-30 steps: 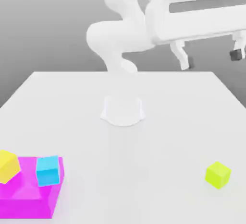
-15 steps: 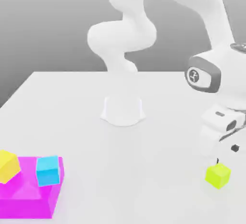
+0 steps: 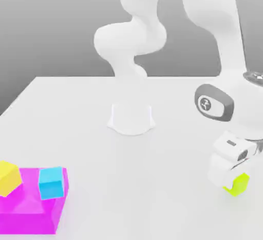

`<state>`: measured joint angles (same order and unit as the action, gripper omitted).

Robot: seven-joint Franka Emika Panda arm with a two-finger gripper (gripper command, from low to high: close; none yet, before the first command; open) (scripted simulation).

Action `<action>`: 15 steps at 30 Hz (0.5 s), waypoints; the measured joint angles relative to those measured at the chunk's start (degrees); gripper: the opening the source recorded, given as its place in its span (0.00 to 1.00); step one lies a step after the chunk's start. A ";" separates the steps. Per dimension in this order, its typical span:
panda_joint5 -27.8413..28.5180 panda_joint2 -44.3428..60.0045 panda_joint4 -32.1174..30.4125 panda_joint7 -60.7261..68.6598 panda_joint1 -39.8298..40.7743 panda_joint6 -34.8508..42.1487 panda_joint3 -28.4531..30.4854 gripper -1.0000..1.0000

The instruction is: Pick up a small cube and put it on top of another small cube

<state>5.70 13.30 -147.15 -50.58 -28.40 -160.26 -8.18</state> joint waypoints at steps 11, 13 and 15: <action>1.97 7.04 20.38 26.31 4.75 13.88 -3.75 0.00; 2.46 8.86 24.53 31.53 5.66 16.34 -4.45 0.00; 2.92 10.67 28.67 36.80 6.51 18.79 -5.08 0.00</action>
<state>8.63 23.97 -118.48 -13.78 -21.89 -141.47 -13.26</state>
